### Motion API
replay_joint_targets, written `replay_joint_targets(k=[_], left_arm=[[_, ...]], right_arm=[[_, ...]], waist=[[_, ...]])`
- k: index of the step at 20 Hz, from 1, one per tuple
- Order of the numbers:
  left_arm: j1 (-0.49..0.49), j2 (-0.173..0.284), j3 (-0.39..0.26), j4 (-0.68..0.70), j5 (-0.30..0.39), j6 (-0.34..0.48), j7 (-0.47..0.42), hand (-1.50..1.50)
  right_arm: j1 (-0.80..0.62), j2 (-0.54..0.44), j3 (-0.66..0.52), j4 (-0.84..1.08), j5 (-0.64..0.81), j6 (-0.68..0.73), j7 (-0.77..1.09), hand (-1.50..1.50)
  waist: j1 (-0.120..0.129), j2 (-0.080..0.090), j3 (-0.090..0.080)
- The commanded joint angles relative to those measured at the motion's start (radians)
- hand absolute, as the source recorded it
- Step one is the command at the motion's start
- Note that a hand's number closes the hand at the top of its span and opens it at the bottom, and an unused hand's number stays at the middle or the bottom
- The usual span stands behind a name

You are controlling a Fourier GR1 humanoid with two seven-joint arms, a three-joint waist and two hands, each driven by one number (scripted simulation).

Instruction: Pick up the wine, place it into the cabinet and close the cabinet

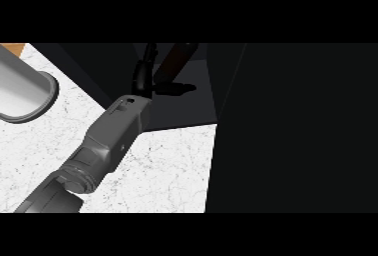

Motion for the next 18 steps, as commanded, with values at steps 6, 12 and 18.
replay_joint_targets(k=[6, 12, 18], left_arm=[[0.032, 0.051, 0.083, -0.108, 0.068, -0.336, -0.127, -1.50], [0.015, -0.013, 0.073, -0.185, 0.042, -0.305, -0.017, -1.50], [0.100, -0.033, 0.038, -0.381, -0.001, -0.249, 0.029, -1.50]], right_arm=[[-0.031, -0.046, -0.066, 0.010, 0.003, -0.031, 0.031, -1.50], [0.000, -0.043, 0.000, -0.048, 0.062, -0.078, 0.078, -1.50], [0.019, -0.058, -0.008, -0.085, 0.063, -0.102, 0.105, -1.50]], waist=[[0.092, -0.042, 0.011], [0.121, -0.056, 0.012], [0.133, -0.061, 0.012]])
